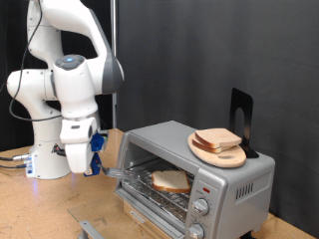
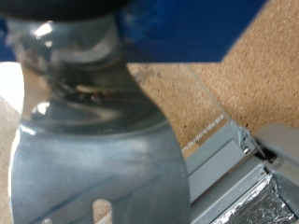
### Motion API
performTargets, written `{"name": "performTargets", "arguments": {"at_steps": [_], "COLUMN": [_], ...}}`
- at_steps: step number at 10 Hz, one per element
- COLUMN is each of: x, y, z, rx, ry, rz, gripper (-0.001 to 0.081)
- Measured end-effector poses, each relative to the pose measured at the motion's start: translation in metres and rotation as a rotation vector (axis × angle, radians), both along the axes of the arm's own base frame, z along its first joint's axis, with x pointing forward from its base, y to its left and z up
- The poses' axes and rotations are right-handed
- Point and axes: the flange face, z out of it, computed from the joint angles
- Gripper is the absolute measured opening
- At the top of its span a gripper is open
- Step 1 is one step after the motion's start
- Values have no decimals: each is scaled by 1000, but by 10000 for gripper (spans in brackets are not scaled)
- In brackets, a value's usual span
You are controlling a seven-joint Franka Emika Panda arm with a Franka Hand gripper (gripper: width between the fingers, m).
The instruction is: Make a piece of toast with the oven
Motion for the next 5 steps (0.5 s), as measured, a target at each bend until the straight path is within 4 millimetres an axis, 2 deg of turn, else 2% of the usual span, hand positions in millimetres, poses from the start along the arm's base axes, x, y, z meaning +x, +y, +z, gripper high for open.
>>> {"name": "performTargets", "arguments": {"at_steps": [2,5], "x": [-1,-3], "y": [-12,-14], "z": [8,11], "rx": [16,64], "ry": [12,34], "rz": [-18,2], "gripper": [393,393]}}
